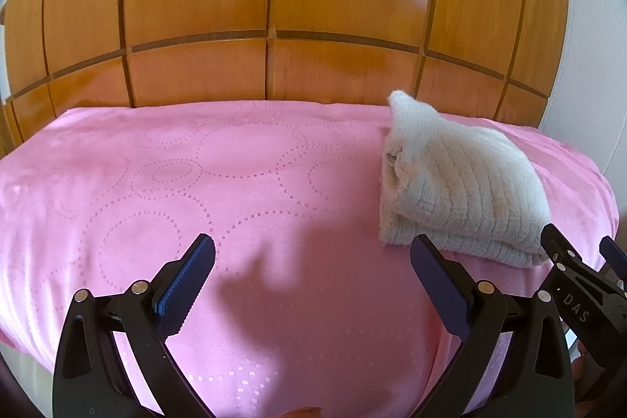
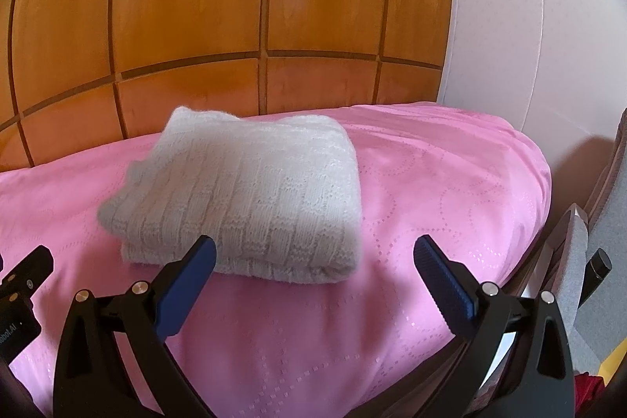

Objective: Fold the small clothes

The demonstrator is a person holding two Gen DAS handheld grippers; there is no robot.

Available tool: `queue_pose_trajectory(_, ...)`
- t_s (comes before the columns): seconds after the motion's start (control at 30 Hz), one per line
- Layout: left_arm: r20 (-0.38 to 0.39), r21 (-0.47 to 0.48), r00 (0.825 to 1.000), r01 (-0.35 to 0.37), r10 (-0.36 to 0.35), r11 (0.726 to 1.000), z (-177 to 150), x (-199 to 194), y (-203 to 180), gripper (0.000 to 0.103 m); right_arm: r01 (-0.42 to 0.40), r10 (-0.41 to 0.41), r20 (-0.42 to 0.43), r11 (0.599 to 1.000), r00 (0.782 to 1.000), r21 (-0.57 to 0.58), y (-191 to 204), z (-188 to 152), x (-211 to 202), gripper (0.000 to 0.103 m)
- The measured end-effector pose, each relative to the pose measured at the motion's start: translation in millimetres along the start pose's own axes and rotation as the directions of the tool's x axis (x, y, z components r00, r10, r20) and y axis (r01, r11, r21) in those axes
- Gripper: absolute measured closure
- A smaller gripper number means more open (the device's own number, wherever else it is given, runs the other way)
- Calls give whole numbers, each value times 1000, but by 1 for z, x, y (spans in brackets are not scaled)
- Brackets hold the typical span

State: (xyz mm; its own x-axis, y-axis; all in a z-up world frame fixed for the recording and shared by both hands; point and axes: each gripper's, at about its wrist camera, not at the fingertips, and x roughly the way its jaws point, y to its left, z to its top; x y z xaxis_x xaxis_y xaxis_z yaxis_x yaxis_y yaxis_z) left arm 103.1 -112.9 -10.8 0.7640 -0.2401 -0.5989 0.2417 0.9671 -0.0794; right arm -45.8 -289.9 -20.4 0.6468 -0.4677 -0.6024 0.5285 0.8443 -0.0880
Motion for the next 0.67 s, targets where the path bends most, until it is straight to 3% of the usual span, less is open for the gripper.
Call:
queue_pose_trajectory(0.47, -12, 2, 1000, -17, 17, 1000, -3, 4, -11, 4, -23, 23, -3, 999, 1000, -23, 0, 1, 6, 2)
queue_pose_trajectory(0.67, -52, -13, 998, -36, 35, 999, -7, 18, -7, 4, 7, -8, 26, 999, 1000, 48, -32, 28, 18, 2)
